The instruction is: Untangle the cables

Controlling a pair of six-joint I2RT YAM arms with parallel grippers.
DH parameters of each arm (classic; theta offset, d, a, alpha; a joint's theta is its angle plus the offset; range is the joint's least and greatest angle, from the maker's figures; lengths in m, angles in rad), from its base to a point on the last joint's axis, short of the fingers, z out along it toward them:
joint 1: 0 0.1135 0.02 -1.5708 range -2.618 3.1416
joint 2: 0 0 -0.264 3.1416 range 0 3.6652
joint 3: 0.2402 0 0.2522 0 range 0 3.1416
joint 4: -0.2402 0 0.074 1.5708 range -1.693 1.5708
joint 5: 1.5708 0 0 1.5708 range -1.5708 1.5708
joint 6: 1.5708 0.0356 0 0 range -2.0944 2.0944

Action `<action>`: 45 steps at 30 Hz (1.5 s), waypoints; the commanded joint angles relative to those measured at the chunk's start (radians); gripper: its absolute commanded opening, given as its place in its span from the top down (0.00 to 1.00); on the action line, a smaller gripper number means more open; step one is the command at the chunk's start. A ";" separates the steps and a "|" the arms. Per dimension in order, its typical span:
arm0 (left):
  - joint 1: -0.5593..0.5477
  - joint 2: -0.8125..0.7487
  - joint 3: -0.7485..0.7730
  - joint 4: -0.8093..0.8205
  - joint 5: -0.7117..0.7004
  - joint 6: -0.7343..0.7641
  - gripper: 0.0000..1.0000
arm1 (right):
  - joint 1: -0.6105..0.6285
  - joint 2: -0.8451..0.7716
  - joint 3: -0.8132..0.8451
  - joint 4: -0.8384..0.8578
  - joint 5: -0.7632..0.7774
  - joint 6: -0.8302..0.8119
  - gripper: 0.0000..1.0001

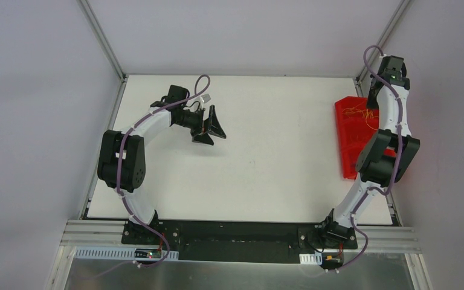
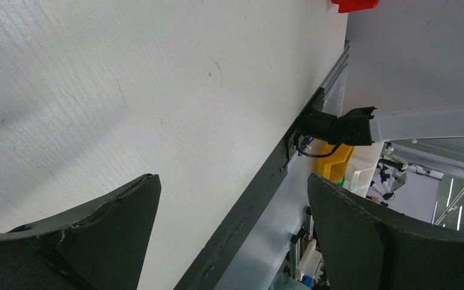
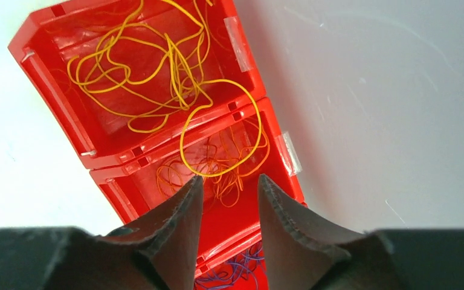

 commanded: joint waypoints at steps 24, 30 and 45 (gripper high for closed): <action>0.011 0.002 0.055 -0.039 0.005 0.022 0.05 | 0.010 0.190 0.068 -0.034 -0.013 -0.033 0.60; 0.011 0.006 0.061 -0.041 0.004 0.022 0.05 | 0.019 0.197 0.084 -0.029 -0.021 -0.026 0.72; 0.011 0.027 0.072 -0.043 0.009 0.020 0.05 | 0.044 0.212 0.188 -0.022 -0.055 -0.009 1.00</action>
